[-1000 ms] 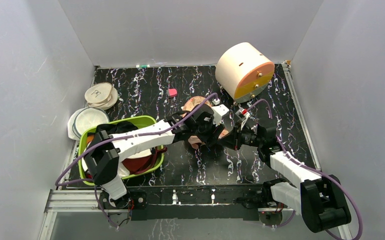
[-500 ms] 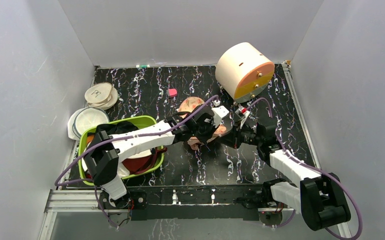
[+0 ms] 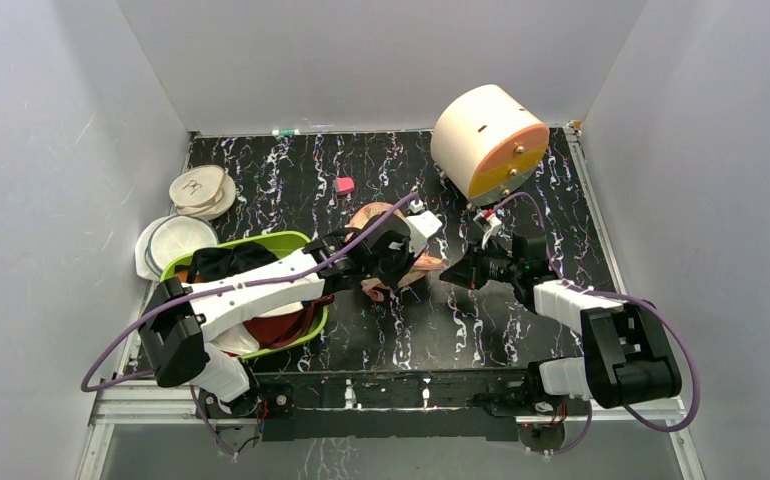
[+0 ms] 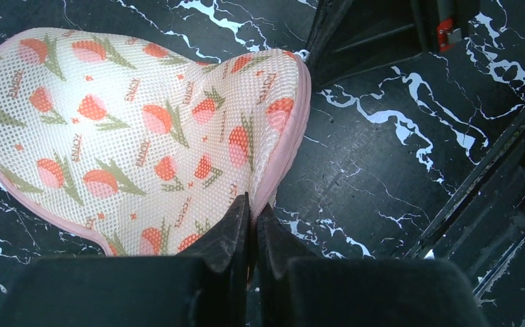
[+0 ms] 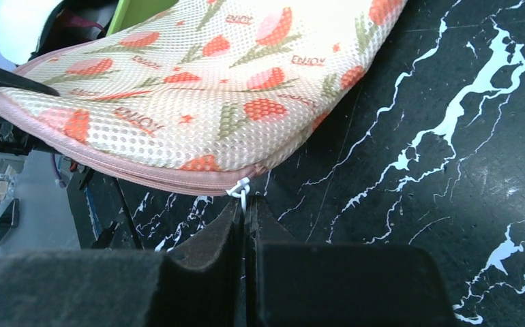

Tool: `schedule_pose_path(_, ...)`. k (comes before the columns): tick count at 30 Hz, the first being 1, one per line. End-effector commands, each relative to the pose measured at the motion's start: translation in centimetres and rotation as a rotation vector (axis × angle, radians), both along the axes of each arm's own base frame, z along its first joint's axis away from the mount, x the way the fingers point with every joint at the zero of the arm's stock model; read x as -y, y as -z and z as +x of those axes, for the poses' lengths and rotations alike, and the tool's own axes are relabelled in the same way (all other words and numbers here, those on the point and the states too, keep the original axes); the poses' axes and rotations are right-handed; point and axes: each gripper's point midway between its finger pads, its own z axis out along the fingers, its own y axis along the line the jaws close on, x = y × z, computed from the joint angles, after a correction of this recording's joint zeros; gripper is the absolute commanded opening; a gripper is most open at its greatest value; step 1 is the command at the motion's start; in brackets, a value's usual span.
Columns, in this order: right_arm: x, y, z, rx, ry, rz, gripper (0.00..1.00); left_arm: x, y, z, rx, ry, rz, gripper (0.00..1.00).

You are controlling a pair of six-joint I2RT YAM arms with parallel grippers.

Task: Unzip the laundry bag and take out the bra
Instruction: Unzip the laundry bag at the center of the board.

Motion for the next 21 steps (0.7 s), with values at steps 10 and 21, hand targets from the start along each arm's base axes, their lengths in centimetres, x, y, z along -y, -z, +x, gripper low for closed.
schedule_pose_path(10, 1.0, 0.7, 2.8, -0.004, 0.098, -0.042, 0.0, -1.2, -3.1, -0.3, 0.046, -0.022, -0.078, 0.0)
schedule_pose_path(21, 0.2, -1.0, 2.8, 0.026, 0.071, 0.037, 0.0, -0.6, -6.9, -1.4, 0.108, 0.048, -0.245, 0.0)
